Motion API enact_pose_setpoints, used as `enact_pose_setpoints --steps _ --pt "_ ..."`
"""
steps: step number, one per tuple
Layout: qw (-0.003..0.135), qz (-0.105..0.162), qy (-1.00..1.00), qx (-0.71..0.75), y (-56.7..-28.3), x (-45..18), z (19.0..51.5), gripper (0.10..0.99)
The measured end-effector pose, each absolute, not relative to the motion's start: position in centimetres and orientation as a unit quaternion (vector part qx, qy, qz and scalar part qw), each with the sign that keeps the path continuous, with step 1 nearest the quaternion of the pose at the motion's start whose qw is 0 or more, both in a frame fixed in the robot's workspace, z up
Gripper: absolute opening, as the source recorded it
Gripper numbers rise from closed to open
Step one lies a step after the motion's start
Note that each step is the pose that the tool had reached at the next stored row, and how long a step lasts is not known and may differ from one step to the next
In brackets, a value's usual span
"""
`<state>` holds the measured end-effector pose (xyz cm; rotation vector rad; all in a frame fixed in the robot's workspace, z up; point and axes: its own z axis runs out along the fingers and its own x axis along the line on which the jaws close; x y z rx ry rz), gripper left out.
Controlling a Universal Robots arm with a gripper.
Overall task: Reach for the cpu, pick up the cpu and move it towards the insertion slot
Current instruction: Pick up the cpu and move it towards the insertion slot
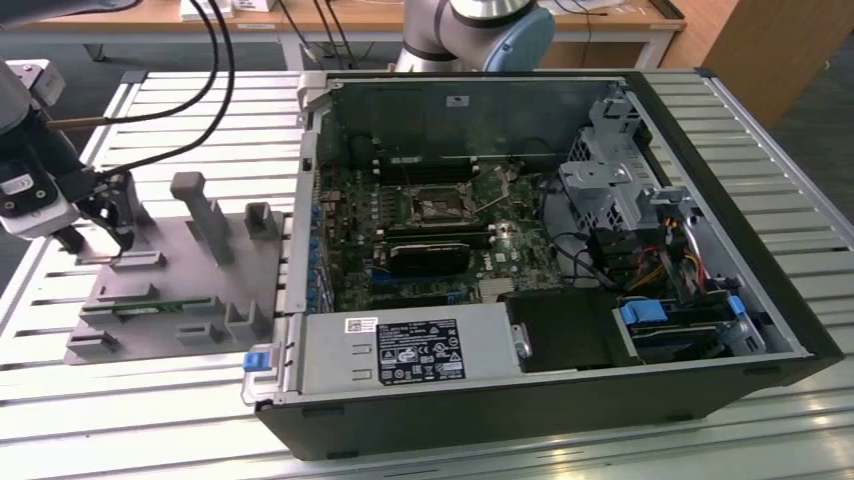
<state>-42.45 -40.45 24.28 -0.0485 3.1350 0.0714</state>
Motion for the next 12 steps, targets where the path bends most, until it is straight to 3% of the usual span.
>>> enact_pose_setpoints --steps 12 --pt "0.003 0.023 1.0 -0.015 -40.45 -42.45 25.24 0.541"
